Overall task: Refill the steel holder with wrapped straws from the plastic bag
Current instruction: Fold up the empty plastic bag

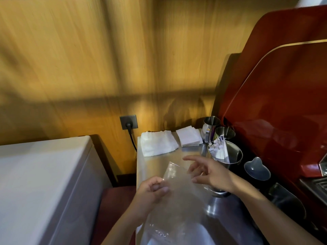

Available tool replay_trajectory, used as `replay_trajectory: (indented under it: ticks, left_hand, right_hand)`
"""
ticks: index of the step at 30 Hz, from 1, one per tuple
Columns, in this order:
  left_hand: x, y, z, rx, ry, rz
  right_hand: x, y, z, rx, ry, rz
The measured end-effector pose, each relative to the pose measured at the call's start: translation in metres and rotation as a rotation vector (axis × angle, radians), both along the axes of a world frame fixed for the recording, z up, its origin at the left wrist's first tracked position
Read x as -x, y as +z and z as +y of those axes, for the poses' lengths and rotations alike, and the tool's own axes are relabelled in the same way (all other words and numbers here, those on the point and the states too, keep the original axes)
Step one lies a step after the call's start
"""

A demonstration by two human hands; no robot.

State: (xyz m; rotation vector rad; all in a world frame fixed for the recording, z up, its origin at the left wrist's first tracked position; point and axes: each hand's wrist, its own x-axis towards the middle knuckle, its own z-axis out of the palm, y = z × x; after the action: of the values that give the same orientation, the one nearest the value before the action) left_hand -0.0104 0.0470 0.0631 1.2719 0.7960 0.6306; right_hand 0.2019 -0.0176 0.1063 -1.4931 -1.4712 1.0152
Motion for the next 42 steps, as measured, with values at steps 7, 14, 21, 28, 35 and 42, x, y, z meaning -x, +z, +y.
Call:
replay_trajectory:
  ticks: [7, 14, 21, 28, 35, 42]
  left_hand:
    - [0.008, -0.007, -0.006, 0.211, 0.169, -0.230]
    - [-0.003, -0.035, -0.007, 0.117, 0.396, -0.090]
    - [0.001, -0.083, -0.010, 0.249, 0.389, 0.107]
    - [0.000, -0.091, -0.003, 0.093, 0.453, 0.271]
    - [-0.010, -0.082, 0.017, -0.102, 0.468, 0.424]
    - [-0.017, -0.084, 0.028, -0.402, 0.374, 0.647]
  right_hand:
    - [0.010, -0.034, -0.004, 0.070, -0.217, 0.395]
    - [0.021, -0.075, 0.001, 0.216, -0.474, 0.522]
    - [0.018, -0.102, -0.002, 0.263, -0.546, 0.314]
    - [0.023, -0.117, 0.006, 0.252, -0.580, 0.297]
    - [0.021, -0.125, 0.043, 0.283, -0.579, 0.196]
    - [0.027, -0.130, 0.072, 0.283, -0.498, -0.215]
